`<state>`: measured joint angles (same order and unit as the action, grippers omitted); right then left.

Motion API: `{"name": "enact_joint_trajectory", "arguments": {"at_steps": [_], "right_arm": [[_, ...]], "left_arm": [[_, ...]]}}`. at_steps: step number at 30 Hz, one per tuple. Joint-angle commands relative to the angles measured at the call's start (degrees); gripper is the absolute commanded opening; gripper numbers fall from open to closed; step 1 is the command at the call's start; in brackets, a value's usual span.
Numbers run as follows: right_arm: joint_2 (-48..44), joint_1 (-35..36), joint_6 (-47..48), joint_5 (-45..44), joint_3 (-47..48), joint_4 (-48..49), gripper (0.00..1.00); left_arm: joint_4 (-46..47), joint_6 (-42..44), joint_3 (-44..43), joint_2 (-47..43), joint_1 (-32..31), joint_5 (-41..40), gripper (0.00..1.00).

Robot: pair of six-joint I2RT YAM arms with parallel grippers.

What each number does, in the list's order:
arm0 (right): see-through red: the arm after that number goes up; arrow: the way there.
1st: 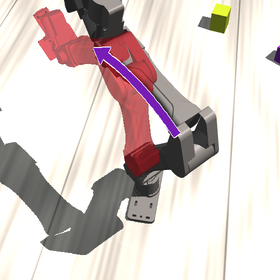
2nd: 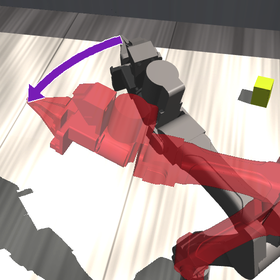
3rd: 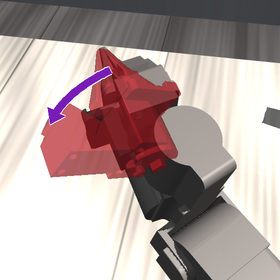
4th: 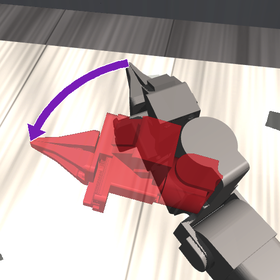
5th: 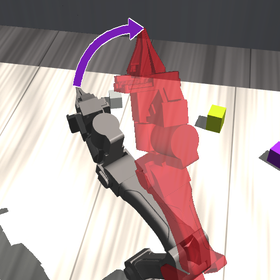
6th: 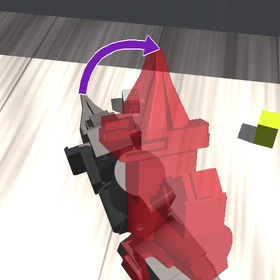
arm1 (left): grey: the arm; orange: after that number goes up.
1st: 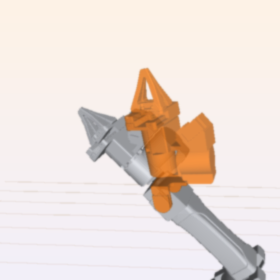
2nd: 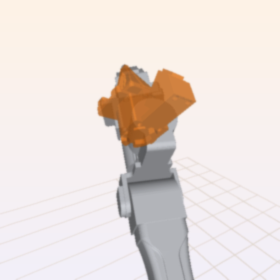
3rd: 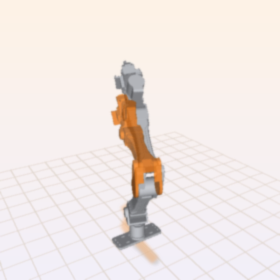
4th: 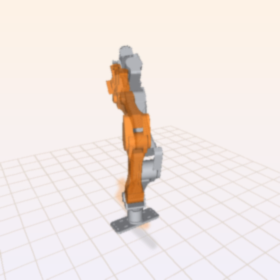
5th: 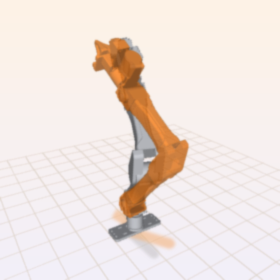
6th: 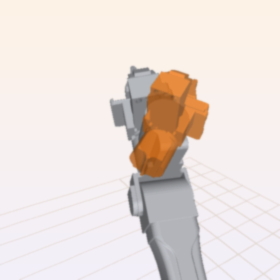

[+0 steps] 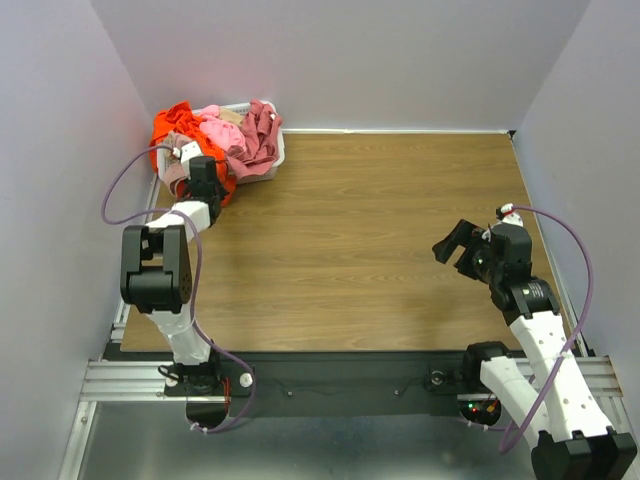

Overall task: Fold and stack the t-shirts
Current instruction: Grab the tshirt from the pile

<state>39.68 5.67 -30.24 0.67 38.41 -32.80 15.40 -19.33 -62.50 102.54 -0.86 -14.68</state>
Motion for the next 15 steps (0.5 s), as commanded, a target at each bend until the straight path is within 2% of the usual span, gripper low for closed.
{"name": "enact_joint_trajectory", "arguments": {"at_steps": [1, 7, 10, 13, 14, 15], "right_arm": [[-1.27, -0.05, 0.53, -0.05, -0.53, 2.30, 1.00], [-1.27, -0.05, 0.53, 0.82, -0.62, 2.30, 1.00], [-1.36, -0.05, 0.71, 1.00, -0.71, 2.39, 1.00], [-1.36, -0.05, 0.62, 1.61, -0.62, 2.39, 1.00], [-1.27, -0.05, 0.79, 1.88, -0.71, 2.47, 1.00], [-1.27, -0.05, 0.80, 2.14, -0.80, 2.47, 1.00]], "left_arm": [[2.45, -0.27, 3.69, -14.08, 0.42, 0.79, 0.00], [-5.02, -5.09, 3.01, -31.32, -0.28, -3.06, 0.00], [-7.75, -7.91, -2.96, -33.72, -0.28, -3.96, 0.00], [-12.92, -7.92, -15.86, -29.36, -0.28, -2.38, 0.00], [-16.77, -7.57, -24.43, -27.59, -0.28, -1.85, 0.00], [-18.37, -7.21, -28.77, -26.01, -0.28, -1.67, 0.00]]}}
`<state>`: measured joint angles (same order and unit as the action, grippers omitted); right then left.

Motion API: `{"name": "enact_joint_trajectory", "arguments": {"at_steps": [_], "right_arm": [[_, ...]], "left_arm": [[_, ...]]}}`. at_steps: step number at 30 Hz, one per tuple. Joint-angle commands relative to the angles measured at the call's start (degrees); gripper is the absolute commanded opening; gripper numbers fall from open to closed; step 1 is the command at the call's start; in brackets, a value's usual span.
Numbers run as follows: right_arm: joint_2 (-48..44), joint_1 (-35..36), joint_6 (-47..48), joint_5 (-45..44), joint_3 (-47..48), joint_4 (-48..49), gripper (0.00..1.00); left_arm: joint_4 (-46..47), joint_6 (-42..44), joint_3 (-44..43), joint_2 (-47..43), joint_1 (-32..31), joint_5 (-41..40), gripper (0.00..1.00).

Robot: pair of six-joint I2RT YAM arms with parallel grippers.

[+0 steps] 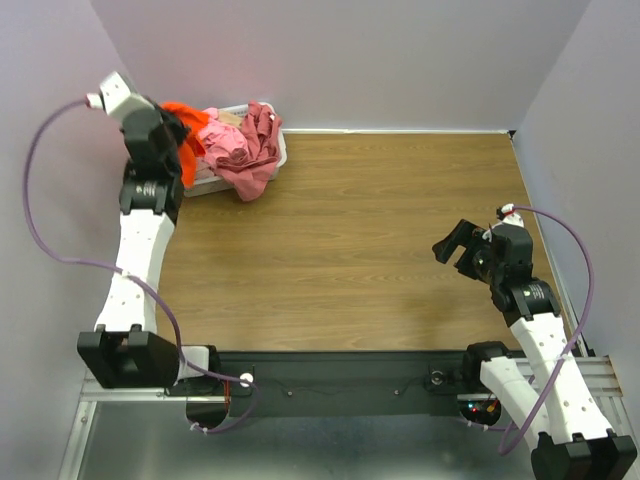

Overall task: Fold and stack the t-shirts
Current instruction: Grab the tshirt from the pile, then move the tshirt to the center of the board

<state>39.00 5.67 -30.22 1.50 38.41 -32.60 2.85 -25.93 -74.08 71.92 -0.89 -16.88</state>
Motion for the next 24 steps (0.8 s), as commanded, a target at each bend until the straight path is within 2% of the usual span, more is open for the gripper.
{"name": "enact_joint_trajectory", "arguments": {"at_steps": [1, 2, 4, 5, 11, 14, 16, 17, 18, 24], "right_arm": [[-0.51, -0.05, 0.77, 1.40, -0.80, 2.36, 1.00], [-0.42, -0.05, 0.69, 1.40, -0.80, 2.37, 1.00], [-0.07, -0.05, 0.69, 1.49, -0.80, 2.37, 1.00], [-0.07, -0.05, 0.77, 1.49, -0.80, 2.37, 1.00], [-0.42, -0.05, 0.51, 0.88, -0.88, 2.54, 1.00], [-0.77, -0.05, 0.51, 0.79, -0.97, 2.45, 1.00], [-0.86, -0.05, 0.42, 0.35, -1.06, 2.63, 1.00], [-0.86, -0.05, 0.42, 0.35, -1.06, 2.63, 1.00], [-0.77, -0.13, 0.42, 0.35, -1.06, 2.72, 1.00], [-1.03, -0.05, 0.42, 0.61, -1.06, 2.72, 1.00]], "left_arm": [[-6.97, -0.17, -21.06, 7.85, -0.26, 0.54, 0.00], [-9.51, -0.17, -28.76, 9.45, -0.26, 0.54, 0.00], [-11.63, -0.17, -36.44, 14.18, -0.26, 0.54, 0.00], [-13.73, 0.87, -43.62, 15.69, -0.26, 0.10, 0.00], [-17.44, -0.34, -67.12, 25.81, -0.26, 7.20, 0.00], [-13.06, -4.29, -66.55, 24.33, -0.34, 15.98, 0.00], [-9.55, -4.30, -62.70, 20.38, -1.30, 16.01, 0.00], [-7.53, -8.13, -60.24, 18.97, -2.18, 28.88, 0.00], [-4.64, -7.91, -56.65, 17.65, -5.58, 32.32, 0.00], [-3.12, -2.63, -51.18, 11.58, -23.00, 30.77, 0.00]]}}
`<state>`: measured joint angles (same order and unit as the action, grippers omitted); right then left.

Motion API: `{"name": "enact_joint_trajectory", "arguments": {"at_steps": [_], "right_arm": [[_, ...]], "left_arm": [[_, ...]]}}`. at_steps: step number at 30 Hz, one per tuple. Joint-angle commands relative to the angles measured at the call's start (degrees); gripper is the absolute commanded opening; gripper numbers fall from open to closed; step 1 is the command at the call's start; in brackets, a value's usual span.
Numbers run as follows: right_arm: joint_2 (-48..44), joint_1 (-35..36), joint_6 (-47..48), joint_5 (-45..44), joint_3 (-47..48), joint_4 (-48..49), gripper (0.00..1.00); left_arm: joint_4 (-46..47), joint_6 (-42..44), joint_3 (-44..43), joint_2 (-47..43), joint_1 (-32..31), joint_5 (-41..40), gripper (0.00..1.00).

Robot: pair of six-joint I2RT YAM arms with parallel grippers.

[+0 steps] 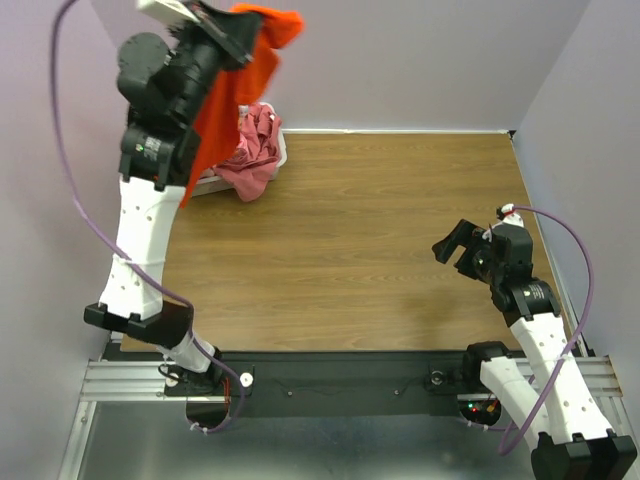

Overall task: Fold and stack the t-shirts
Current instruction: Move the tshirt to the center of the board

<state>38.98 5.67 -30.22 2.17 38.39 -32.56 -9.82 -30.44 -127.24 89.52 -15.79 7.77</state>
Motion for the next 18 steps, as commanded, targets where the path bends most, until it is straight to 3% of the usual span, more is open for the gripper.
{"name": "enact_joint_trajectory", "arguments": {"at_steps": [1, 4, 9, 13, 15, 17, 18], "right_arm": [[-1.10, -0.05, 0.34, -0.41, -0.95, 2.67, 1.00], [-1.71, -0.05, 0.16, -1.38, -0.78, 2.59, 1.00], [-5.40, -0.05, -1.59, -7.88, 0.19, 1.19, 1.00], [-8.48, -0.05, -3.18, -13.32, 2.03, -2.24, 1.00], [-9.79, -0.05, -3.88, -17.45, 3.79, -4.69, 1.00], [-10.68, -0.05, -4.32, -18.87, 5.11, -5.59, 1.00], [-11.20, -0.05, -4.41, -18.61, 5.38, -5.76, 1.00]], "left_arm": [[11.56, 1.26, 2.78, -6.63, -11.68, 6.12, 0.00], [12.99, -1.20, 1.83, -4.80, -16.36, 9.70, 0.00], [15.36, -1.38, -0.81, -0.84, -24.36, 8.58, 0.00], [14.58, -1.65, 2.24, -1.00, -24.99, 6.05, 0.00], [11.60, -0.24, 11.33, -3.72, -24.99, 0.87, 0.00], [12.28, -1.37, 22.85, -10.83, -24.81, -10.89, 0.00], [15.16, -4.08, 36.49, -13.38, -24.81, -14.15, 0.00]]}}
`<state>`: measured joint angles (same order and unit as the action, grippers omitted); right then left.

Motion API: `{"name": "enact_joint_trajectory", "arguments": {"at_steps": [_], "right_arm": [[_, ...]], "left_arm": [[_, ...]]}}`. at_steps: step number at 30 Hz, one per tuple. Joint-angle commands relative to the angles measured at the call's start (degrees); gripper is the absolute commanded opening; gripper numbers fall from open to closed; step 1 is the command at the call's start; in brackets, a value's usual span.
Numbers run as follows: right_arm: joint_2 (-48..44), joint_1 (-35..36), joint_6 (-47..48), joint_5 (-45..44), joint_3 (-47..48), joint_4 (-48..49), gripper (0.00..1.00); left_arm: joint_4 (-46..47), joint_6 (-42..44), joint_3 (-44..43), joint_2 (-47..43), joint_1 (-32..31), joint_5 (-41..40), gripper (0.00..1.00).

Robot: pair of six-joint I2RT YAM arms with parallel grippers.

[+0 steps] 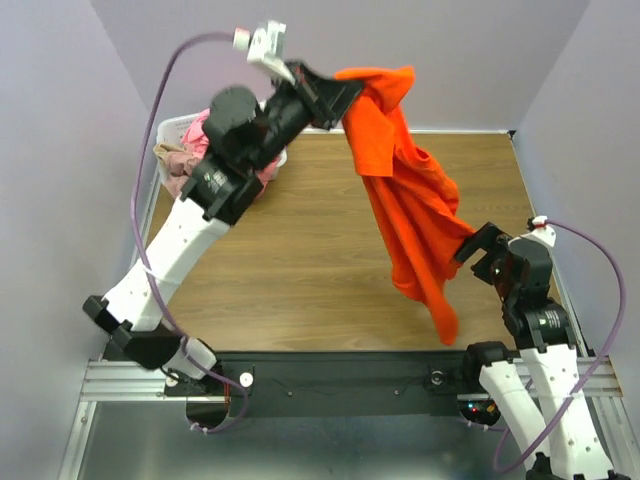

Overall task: Fold and stack the t-shirts
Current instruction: Move the tshirt to the center of the board, then flatten the tshirt out

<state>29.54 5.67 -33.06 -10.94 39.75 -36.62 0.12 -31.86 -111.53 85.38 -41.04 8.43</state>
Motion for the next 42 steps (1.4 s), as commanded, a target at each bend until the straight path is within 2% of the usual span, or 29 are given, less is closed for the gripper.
{"name": "enact_joint_trajectory", "arguments": {"at_steps": [1, 2, 4, 5, 6, 8, 11, 18, 21, 24, 27, 33, 38, 40, 41, 42], "right_arm": [[-2.38, -0.05, -1.48, -4.80, 4.20, -1.79, 1.00], [-2.64, -0.13, -1.05, -3.23, 4.55, -1.87, 1.00], [-2.47, -0.05, -0.34, -1.46, 4.72, -2.40, 1.00], [-2.03, -0.05, 0.18, 0.11, 4.81, -2.66, 1.00], [-1.77, -0.05, 0.36, 0.91, 4.81, -3.01, 1.00], [0.33, -0.05, 0.63, 4.15, 4.29, -3.72, 1.00], [5.24, -0.13, -0.33, 9.42, 2.71, -3.81, 1.00], [14.22, -0.05, -3.32, 11.29, -0.90, -3.46, 1.00], [14.49, -0.05, -4.64, 11.29, -1.42, -2.76, 1.00], [14.14, -0.13, -4.82, 11.82, -1.86, -2.75, 1.00], [13.97, -0.05, -5.78, 12.08, -3.27, -2.84, 1.00], [14.85, -0.05, -6.84, 12.52, -4.59, -2.84, 1.00], [13.53, -0.05, -8.86, 13.05, -6.17, -3.02, 1.00], [13.26, -0.05, -10.18, 12.79, -6.52, -2.93, 1.00], [13.44, -0.05, -10.36, 12.44, -6.70, -2.93, 1.00], [13.70, -0.13, -10.71, 12.35, -7.05, -2.93, 1.00]], "left_arm": [[6.55, -4.60, 27.61, -13.71, 1.39, -19.19, 0.05], [7.95, -7.32, 39.42, -15.49, 2.18, -20.37, 0.14], [6.83, -13.82, 48.64, -18.57, 3.68, -22.39, 0.57], [2.65, -16.28, 55.47, -19.11, 4.90, -23.53, 0.98], [0.52, -18.66, 58.32, -19.46, 5.35, -24.50, 0.99], [-5.09, -23.76, 64.29, -20.17, 5.97, -25.83, 0.98], [-9.33, -25.53, 68.27, -21.05, 5.88, -24.60, 0.98], [-10.93, -24.48, 72.85, -23.16, 5.88, -23.28, 0.99], [-8.22, -23.17, 73.64, -21.06, 5.88, -20.83, 0.99], [-4.44, -22.11, 75.22, -18.15, 5.79, -14.59, 0.98], [-0.49, -22.37, 79.69, -15.78, 5.53, -11.77, 0.98], [6.89, -21.32, 80.15, -10.60, 4.57, -8.78, 0.89], [8.32, -20.70, 78.13, -5.50, 2.72, -6.23, 0.83], [9.37, -20.70, 78.56, -4.01, 2.37, -5.44, 0.67], [9.55, -20.70, 78.74, -3.65, 2.28, -5.26, 0.55], [9.90, -20.88, 79.09, -3.30, 2.19, -4.91, 0.20]]}}
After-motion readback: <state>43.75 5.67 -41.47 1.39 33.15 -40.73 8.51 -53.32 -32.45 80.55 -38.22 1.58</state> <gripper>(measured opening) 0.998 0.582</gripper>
